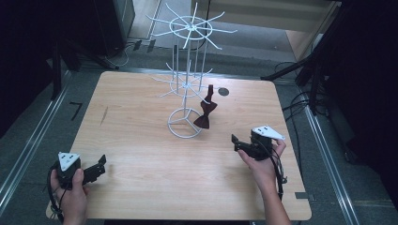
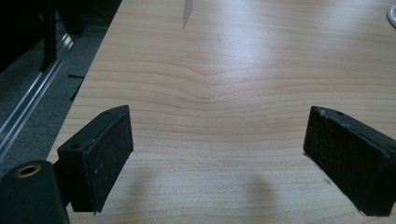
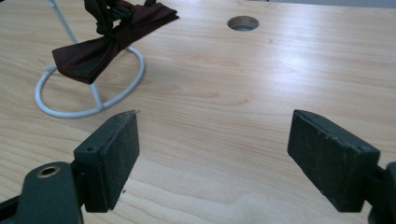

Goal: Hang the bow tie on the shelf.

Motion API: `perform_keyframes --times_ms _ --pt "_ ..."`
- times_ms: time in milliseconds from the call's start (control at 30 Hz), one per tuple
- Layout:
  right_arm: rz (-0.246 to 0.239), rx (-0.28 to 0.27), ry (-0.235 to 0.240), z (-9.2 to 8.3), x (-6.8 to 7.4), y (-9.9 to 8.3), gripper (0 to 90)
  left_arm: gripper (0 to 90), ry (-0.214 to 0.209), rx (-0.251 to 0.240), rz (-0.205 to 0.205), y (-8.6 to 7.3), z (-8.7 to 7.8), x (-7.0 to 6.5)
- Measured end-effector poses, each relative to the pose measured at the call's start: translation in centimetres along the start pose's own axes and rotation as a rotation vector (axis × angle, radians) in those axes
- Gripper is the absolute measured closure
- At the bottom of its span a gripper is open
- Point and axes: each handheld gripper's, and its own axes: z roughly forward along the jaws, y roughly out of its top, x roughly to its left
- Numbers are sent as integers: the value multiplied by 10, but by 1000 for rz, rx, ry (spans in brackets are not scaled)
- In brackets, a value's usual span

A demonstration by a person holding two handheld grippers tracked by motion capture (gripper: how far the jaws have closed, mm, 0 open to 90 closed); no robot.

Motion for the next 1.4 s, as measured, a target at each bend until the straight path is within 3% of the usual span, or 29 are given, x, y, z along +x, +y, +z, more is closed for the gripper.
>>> perform_keyframes --times_ms 1000,1400 --pt "107 -5 -130 -51 -66 -43 173 90 7 -5 5 0 0 -1" --pt "132 -13 -153 -67 -80 -56 150 90 7 -7 4 0 0 -1"
